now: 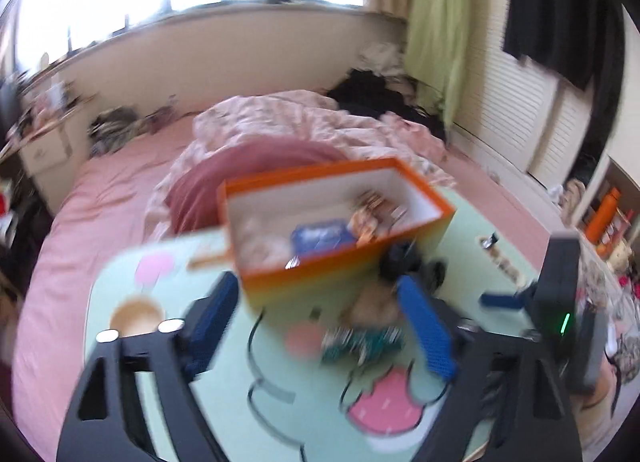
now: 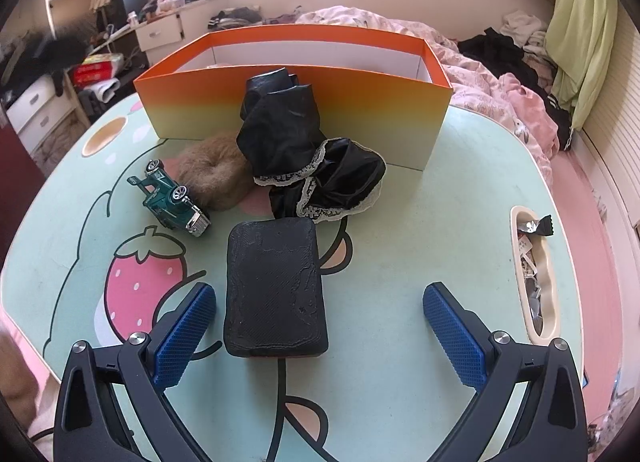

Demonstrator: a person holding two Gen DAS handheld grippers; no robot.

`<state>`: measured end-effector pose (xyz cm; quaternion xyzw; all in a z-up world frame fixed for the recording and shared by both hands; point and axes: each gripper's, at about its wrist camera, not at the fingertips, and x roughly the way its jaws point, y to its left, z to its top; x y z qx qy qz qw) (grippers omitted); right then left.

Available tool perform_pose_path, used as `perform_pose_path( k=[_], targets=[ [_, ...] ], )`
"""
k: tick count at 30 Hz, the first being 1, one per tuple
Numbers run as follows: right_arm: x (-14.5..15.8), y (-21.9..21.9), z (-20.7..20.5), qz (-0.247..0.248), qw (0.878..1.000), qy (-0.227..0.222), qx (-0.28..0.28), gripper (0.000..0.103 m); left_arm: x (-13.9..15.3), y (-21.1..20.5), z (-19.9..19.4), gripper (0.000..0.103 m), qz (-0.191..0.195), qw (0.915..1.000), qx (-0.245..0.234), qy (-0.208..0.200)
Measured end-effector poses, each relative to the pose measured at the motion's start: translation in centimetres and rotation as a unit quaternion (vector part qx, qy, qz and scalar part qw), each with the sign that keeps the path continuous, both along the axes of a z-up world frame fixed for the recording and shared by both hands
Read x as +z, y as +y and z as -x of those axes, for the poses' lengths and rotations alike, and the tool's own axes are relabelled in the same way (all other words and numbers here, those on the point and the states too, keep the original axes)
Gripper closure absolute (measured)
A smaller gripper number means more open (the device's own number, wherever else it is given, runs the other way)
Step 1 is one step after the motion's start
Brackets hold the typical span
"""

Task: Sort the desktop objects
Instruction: 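Grasp the figurine keychain in the box with the left tool, set it beside the car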

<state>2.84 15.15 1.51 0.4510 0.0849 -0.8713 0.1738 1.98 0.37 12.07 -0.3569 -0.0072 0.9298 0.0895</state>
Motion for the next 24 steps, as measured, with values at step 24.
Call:
perform_pose_path(
  k=[24],
  targets=[
    [0.1, -0.2, -0.2, 0.002, 1.0, -0.001, -0.001, 0.0, -8.3, 4.0, 18.0, 0.078, 0.065, 0.9709, 0.02, -0.23]
  ],
)
